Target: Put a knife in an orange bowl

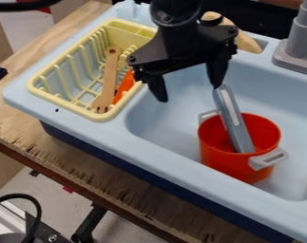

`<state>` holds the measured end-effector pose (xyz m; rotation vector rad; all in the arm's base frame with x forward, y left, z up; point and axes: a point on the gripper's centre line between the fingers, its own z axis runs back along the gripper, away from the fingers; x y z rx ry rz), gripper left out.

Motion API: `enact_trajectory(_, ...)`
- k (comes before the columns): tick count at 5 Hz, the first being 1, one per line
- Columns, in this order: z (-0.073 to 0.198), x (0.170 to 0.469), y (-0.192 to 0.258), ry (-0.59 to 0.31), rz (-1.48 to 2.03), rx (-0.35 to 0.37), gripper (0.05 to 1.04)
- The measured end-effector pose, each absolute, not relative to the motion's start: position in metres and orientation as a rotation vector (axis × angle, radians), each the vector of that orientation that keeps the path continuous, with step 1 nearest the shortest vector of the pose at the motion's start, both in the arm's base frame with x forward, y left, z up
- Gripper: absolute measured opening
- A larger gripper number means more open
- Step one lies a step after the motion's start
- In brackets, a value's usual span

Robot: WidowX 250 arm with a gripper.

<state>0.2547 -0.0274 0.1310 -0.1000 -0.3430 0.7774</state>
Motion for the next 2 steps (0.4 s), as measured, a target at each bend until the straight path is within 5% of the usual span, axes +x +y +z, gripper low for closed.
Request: enact_trajectory(2,0.136,0.255,0.01,-0.281,0.949,-0.051,0.998)
